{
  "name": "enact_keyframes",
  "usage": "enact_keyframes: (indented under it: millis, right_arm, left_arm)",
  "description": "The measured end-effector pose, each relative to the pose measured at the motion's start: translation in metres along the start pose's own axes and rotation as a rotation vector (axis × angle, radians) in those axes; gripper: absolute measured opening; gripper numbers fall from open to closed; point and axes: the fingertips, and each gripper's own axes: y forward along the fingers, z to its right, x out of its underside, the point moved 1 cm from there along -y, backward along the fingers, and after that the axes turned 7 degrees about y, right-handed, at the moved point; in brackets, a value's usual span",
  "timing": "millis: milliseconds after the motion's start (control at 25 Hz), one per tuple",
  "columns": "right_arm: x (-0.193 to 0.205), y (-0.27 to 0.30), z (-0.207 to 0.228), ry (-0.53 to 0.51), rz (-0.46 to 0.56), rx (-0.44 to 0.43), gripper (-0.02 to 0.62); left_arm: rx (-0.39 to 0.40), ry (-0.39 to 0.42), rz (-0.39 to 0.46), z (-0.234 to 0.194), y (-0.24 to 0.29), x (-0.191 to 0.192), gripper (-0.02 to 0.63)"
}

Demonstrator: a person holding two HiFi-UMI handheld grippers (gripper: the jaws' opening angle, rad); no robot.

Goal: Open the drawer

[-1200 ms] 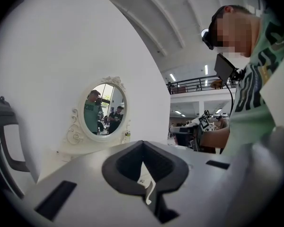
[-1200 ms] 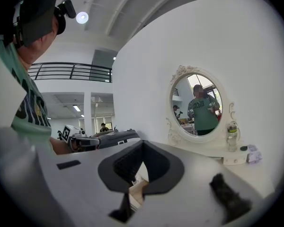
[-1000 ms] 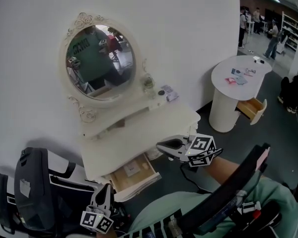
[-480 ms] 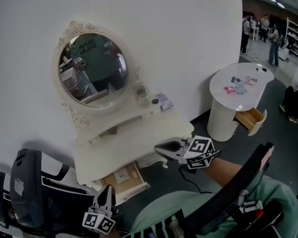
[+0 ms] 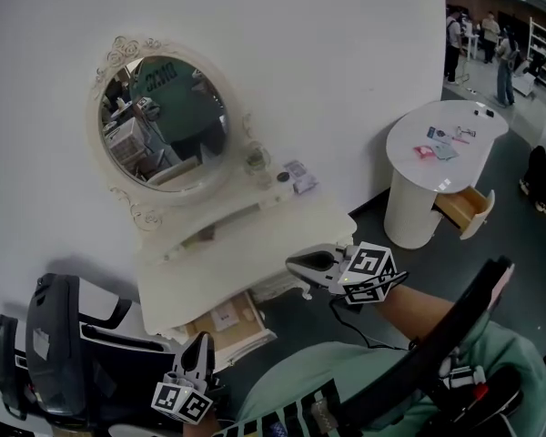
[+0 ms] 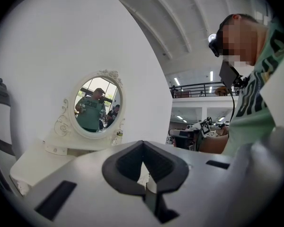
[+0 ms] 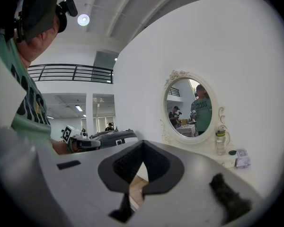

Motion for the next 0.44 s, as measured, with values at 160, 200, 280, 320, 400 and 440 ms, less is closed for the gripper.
enact_keyframes:
  millis: [160, 200, 280, 320, 400, 440]
  right_arm:
    - [-0.0020, -0.0014, 0.0029, -0.003, 0.004, 0.009, 0.006]
    - [-0.0021, -0.0013, 0.0033, -0.004, 0.005, 0.011, 0.006]
    - [-0.0025, -0.0003, 0.0028, -0.008, 0.006, 0.012, 0.006]
    - [-0.0030, 0.0003, 0.0023, -0.010, 0.006, 0.012, 0.006]
    - [-0.0046, 0.0012, 0.0020, -0.015, 0.008, 0.014, 0.006]
    - [-0.0056, 0.0017, 0.0020, -0.018, 0.008, 0.015, 0.006]
  left_arm:
    - [0.010, 0.009, 0.003, -0.0004, 0.0035, -0.0033, 0.009]
    - [0.014, 0.011, 0.001, -0.0003, 0.0045, -0.0033, 0.009]
    - [0.020, 0.013, -0.006, -0.0005, 0.0059, -0.0030, 0.009]
    - [0.023, 0.015, -0.009, -0.0008, 0.0066, -0.0031, 0.009]
    - [0.030, 0.019, -0.012, -0.0014, 0.0082, -0.0043, 0.009]
    - [0.034, 0.021, -0.013, -0.0017, 0.0091, -0.0051, 0.009]
